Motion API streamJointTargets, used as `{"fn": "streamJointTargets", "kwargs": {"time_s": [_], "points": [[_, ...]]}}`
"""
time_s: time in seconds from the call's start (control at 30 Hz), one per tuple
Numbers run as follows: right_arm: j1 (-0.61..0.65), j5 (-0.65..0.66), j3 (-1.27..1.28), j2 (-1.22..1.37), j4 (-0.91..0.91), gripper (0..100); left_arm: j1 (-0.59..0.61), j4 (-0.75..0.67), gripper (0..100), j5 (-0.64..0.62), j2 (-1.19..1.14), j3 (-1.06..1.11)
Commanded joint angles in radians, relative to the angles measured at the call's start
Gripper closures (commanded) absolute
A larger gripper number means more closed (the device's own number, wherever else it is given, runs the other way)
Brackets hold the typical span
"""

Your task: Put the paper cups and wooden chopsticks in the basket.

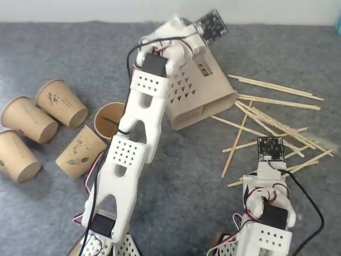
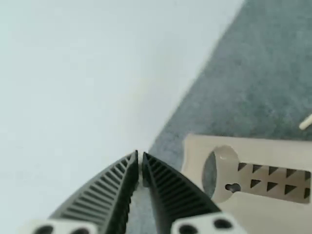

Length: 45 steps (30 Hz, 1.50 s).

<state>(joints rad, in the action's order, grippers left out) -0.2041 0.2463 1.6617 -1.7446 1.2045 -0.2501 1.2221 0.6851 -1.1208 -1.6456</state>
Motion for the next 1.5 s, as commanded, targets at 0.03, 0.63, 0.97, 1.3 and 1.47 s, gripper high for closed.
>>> {"fn": "streamJointTargets", "kwargs": {"time_s": [0.03, 0.63, 0.97, 1.3, 1.47], "points": [[-0.007, 0.015, -0.028, 0.004, 0.004, 99.1, -0.020, 0.060, 99, -0.008, 0.186, -0.022], [-0.007, 0.015, -0.028, 0.004, 0.007, 99.1, 0.232, -0.104, 91, -0.738, -0.043, 0.104], [-0.008, 0.015, -0.035, 0.004, 0.012, 99.1, 0.244, -0.310, 90, -0.783, -0.080, 0.352], [-0.008, 0.015, -0.035, 0.004, 0.012, 99.1, 0.249, -0.180, 91, -0.671, -0.080, 0.374], [-0.008, 0.015, -0.035, 0.004, 0.012, 99.1, 0.241, -0.017, 91, -0.663, -0.068, 0.360]]}}
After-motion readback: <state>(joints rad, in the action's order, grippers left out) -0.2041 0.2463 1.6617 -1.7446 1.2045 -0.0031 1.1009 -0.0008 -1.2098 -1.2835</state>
